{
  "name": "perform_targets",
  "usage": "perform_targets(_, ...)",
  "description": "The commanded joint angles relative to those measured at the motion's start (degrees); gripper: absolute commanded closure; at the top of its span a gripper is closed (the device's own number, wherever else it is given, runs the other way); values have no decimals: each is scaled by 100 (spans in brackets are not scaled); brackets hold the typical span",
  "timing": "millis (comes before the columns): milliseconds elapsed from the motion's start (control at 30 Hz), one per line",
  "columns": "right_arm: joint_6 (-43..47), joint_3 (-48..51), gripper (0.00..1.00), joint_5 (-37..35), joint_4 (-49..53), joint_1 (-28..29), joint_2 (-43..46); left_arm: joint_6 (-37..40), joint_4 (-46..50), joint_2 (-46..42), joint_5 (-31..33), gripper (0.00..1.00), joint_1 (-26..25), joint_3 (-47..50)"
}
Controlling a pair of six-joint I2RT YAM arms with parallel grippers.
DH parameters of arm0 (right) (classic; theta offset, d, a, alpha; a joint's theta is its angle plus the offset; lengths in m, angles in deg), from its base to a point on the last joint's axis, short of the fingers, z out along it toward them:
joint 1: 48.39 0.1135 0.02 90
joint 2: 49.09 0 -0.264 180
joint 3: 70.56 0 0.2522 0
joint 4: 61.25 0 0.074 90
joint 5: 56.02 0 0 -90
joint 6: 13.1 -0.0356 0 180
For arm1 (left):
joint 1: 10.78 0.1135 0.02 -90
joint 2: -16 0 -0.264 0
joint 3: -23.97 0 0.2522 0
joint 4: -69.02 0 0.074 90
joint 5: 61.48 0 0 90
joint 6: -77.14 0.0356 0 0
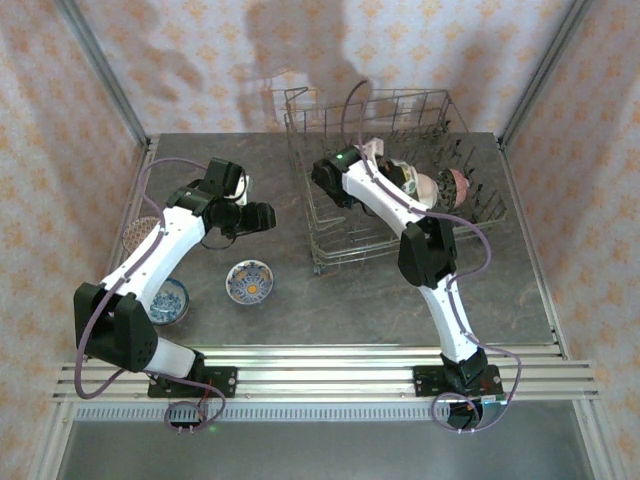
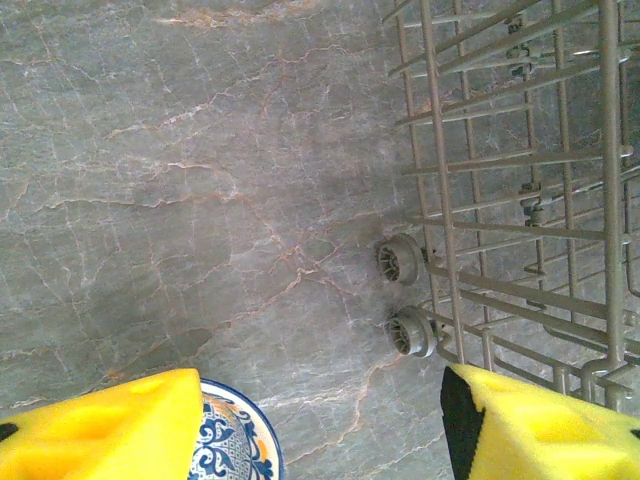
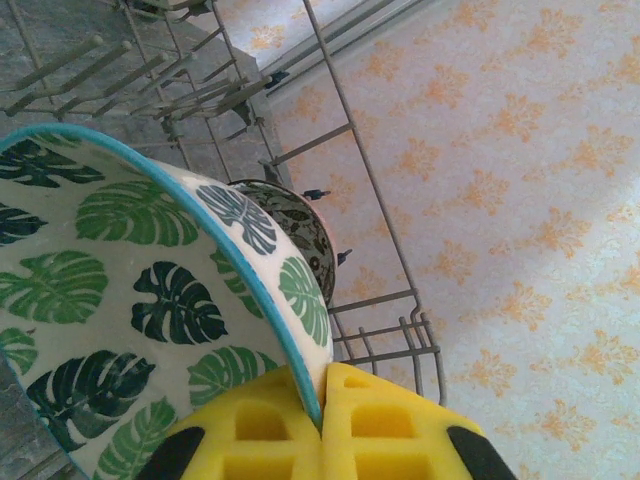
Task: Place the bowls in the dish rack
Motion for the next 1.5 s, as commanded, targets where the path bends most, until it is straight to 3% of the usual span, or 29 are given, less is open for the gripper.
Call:
perform_targets(0, -129, -136, 100, -107, 871, 40, -67, 88, 112, -183, 19, 34, 88, 38)
perform_targets(267, -46, -144, 100, 174, 829, 74, -164, 113, 182, -295, 40, 34, 122, 67)
perform_targets(467, 156, -98, 92, 334, 625, 75, -199, 108, 242, -399, 64, 34, 151, 99)
perform_targets(533, 252, -70, 83, 386, 537, 71, -225, 96, 259, -438, 64, 34, 157, 125)
perform_targets(667, 336, -69, 82, 482, 464, 41, -295, 106, 332, -518, 157, 34, 166, 182)
perform_targets(700, 348, -69, 76, 498, 451, 32, -313, 108, 362, -552, 179, 34, 181, 194)
perform_targets(1033, 795, 169, 74, 968, -164, -43, -214, 42, 558, -823, 288, 34, 250, 452)
perform_targets(1133, 891, 310, 60, 1152, -372, -70, -136, -21, 559, -885, 305, 34, 249, 605)
perform_targets(1467, 1156, 593, 40, 1562, -857, -111, 128, -71, 673, -996, 473, 34, 247, 951)
